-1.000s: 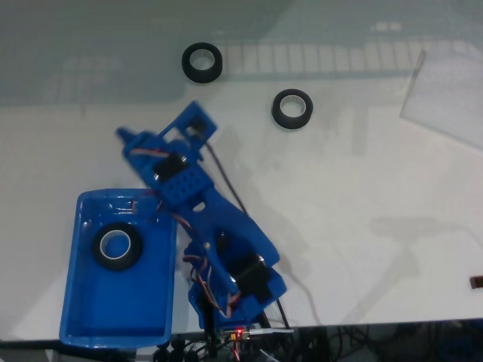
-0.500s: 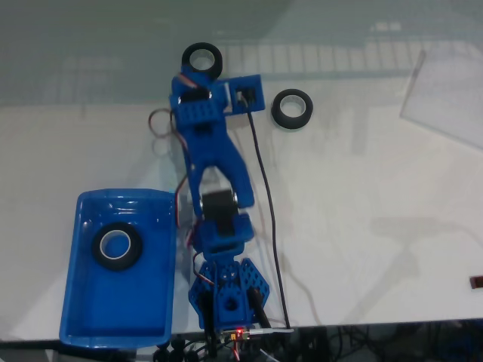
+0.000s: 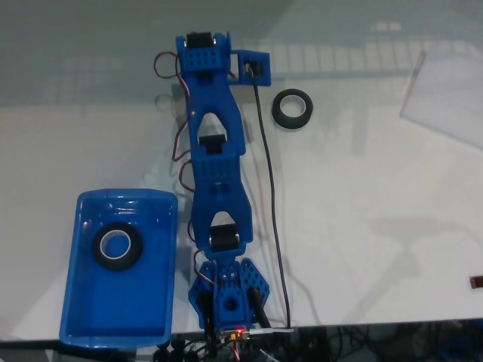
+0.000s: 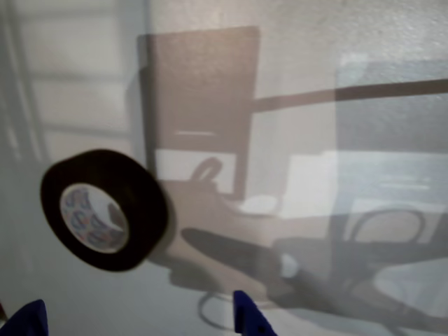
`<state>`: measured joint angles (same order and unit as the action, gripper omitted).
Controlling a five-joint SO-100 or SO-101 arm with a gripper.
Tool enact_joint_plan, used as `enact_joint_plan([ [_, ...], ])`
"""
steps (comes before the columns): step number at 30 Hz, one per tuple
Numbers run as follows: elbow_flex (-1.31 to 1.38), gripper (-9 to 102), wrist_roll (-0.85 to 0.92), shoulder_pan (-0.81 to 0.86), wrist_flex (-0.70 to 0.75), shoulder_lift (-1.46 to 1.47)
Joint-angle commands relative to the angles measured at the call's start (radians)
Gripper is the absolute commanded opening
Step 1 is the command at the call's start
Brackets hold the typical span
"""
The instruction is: Grasp all tape and put them in the bin.
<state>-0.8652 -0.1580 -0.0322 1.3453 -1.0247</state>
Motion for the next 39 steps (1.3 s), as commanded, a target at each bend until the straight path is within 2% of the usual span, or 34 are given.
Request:
enact_joint_plan([
  [1, 0.242, 35, 0.009, 0.011, 0.035, 0.103],
  [9, 0.492, 33, 0.026, 0.012, 0.071, 0.348],
  [15, 0.621, 33, 0.015, 0.009, 0.181, 0.451],
  [26, 0.723, 26, -0.034, 0.021, 0.158, 0.588],
  [29, 0.742, 21, -0.035, 0.020, 0.166, 0.598],
  [34, 0.755, 0, -0.049, 0.020, 0.164, 0.606],
  [39, 0.765, 0, -0.058, 0.021, 0.166, 0.612],
])
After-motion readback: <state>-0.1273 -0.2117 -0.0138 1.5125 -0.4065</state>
